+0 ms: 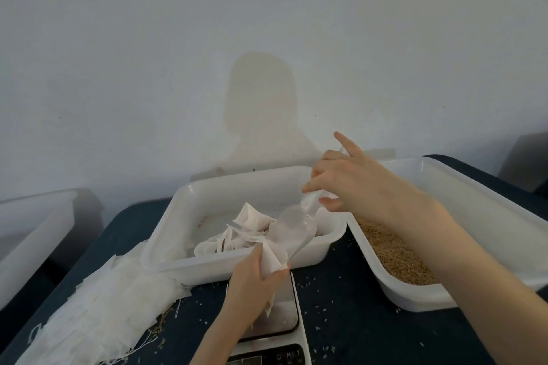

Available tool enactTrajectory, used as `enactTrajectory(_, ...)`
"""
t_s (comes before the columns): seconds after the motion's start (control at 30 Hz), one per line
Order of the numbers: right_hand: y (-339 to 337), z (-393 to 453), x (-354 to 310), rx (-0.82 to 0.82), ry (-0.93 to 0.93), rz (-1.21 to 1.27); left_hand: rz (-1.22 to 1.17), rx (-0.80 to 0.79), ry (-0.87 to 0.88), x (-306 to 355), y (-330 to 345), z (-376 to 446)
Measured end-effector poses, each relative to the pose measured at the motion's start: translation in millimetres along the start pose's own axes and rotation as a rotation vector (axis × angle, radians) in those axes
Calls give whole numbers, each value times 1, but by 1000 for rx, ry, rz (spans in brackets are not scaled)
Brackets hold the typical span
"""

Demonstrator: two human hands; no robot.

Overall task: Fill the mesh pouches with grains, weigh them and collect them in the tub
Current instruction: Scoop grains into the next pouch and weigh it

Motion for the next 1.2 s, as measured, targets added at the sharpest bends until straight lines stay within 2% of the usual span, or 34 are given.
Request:
enactTrajectory(0.1, 19, -13, 24, -76, 65, 161, -24, -6, 35, 6, -1, -1)
enactTrajectory(0.27, 50, -47, 79, -62, 233, 336, -24, -10, 65, 16, 3, -5)
enactTrajectory(0.37, 70, -74, 117, -117, 386, 292, 1, -37, 44, 21, 6, -6)
enactTrajectory(0.43, 84, -91, 138, -213, 471, 210, -21, -45, 74, 24, 8, -6)
enactTrajectory(0.57, 100, -120, 165, -346, 592, 199, 11, -44, 67, 30, 11, -6)
enactTrajectory(0.67, 106, -128, 171, -413, 587, 85, 64, -60, 45, 33, 17, -7)
enactTrajectory(0.83, 128, -125, 165, -479, 557, 109, 23, -113, 22, 36, 23, -6)
enactTrajectory(0.93, 137, -120, 161, -470, 514, 72, -36, -138, -99, 33, 24, -3)
enactTrajectory(1.03, 146, -114, 157, -427, 465, 49, 18, -68, -153, 24, 22, -3)
enactTrajectory(1.2, 165, -110, 151, -380, 395, 87, -118, -75, -45, 38, 18, -14)
Point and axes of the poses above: each hand's wrist, its own z-axis towards the middle knuckle, its own y-axis out of the palm, x = y × z, the point moved 6 cm from there along z, towards the middle knuckle, and after that the axes turned 2 degrees about -x, right-handed, at the moved point
